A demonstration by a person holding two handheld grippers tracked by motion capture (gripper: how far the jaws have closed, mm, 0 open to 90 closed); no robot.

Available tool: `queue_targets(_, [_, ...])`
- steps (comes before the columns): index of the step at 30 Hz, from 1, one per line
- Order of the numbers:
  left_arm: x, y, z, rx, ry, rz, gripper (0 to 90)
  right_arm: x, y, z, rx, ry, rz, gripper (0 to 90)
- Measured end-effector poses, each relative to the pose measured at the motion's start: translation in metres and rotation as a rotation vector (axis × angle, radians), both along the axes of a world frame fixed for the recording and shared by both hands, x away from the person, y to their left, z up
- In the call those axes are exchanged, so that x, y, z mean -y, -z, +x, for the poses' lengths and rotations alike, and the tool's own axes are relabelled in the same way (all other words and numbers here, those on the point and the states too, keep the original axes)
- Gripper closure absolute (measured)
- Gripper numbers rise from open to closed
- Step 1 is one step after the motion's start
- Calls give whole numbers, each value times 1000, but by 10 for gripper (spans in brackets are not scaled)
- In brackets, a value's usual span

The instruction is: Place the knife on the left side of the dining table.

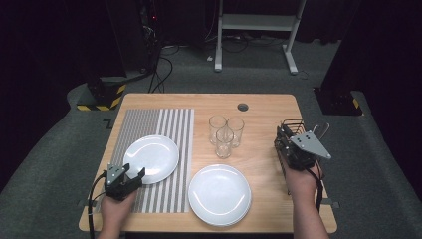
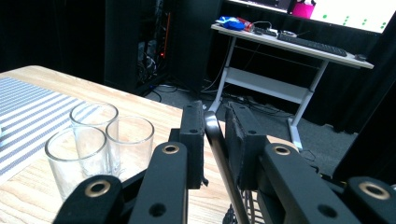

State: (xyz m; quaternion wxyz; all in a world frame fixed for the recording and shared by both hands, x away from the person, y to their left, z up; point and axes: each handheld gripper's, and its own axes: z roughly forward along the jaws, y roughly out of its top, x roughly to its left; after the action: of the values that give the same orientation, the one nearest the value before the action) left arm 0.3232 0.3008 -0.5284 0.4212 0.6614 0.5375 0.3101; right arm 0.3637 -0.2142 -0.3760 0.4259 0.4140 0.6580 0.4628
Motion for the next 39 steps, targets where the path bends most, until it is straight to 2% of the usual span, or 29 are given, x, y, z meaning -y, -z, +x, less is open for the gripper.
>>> queue_targets(9, [0,0,0,2,0,-3,336,3,-5,-1,22,6,11,790])
queue_targets(16, [0,0,0,2,1,-1,336,10,-10,-3,39,13,41,799])
queue_targets(26, [1,0,0,0,3,5,338,14,-6,-4,59,14,66,789])
queue_targets(34, [2,0,0,-2,7,11,338,14,0,-1,32,16,48,778])
queue_targets(39, [2,1,0,-1,7,11,338,14,2,3,-1,16,32,778])
